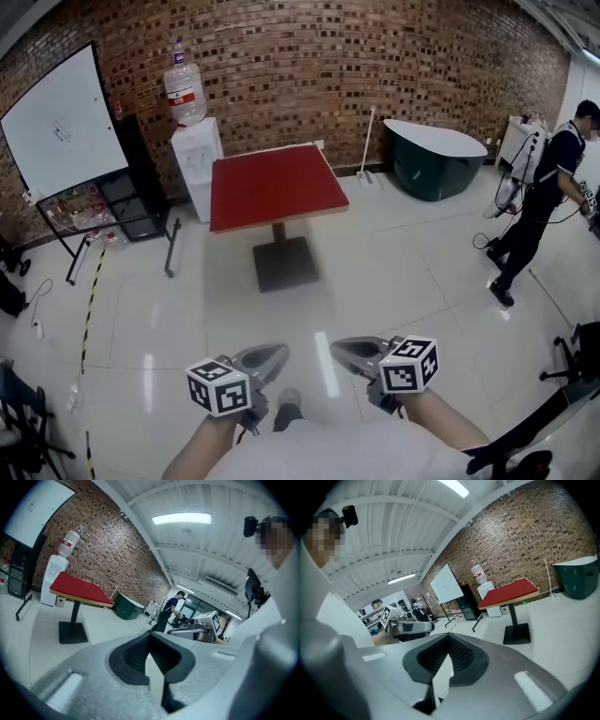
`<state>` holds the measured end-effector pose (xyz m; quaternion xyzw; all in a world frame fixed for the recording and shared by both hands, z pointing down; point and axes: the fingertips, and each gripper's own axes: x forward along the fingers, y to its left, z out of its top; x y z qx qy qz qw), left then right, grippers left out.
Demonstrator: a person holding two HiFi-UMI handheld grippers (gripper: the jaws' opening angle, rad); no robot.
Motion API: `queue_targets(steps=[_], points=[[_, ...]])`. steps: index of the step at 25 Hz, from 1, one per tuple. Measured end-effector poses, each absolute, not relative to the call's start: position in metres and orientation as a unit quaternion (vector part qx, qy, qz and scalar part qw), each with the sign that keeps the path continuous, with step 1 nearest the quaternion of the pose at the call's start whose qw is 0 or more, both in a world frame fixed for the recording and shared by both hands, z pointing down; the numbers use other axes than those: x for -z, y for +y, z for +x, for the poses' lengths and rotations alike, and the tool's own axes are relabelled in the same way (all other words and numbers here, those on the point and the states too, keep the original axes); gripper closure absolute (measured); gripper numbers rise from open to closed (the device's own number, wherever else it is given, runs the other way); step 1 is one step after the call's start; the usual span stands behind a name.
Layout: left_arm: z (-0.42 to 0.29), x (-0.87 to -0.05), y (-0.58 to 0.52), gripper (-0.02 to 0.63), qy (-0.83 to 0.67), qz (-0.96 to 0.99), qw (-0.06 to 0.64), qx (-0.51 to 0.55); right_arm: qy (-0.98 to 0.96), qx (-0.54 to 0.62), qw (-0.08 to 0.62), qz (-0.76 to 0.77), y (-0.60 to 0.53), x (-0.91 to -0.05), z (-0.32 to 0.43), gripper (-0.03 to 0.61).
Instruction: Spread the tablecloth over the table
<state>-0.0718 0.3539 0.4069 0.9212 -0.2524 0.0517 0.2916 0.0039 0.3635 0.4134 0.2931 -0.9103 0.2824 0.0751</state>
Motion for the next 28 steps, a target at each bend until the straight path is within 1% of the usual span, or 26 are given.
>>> queue_targets(steps=[4,9,18,28], points=[[-0.051,-0.402,0.408,0.614,-0.255,0.922,0.286,-0.056,-0.909,-0.278,0.072,0.300,0.414,-0.405,0.030,0.578],[-0.049,-0.388,0.441,0.614,-0.266,0.924,0.272,-0.052,-0.915,-0.265,0.071,0.297,0.448,-0.395,0.034,0.578],[-0.055,-0.379,0.460,0.614,-0.272,0.923,0.267,-0.057,-0.913,-0.273,0.063,0.296,0.465,-0.392,0.033,0.578],[-0.067,-0.376,0.464,0.614,-0.279,0.921,0.267,-0.055,-0.914,-0.271,0.072,0.293,0.473,-0.394,0.021,0.578]])
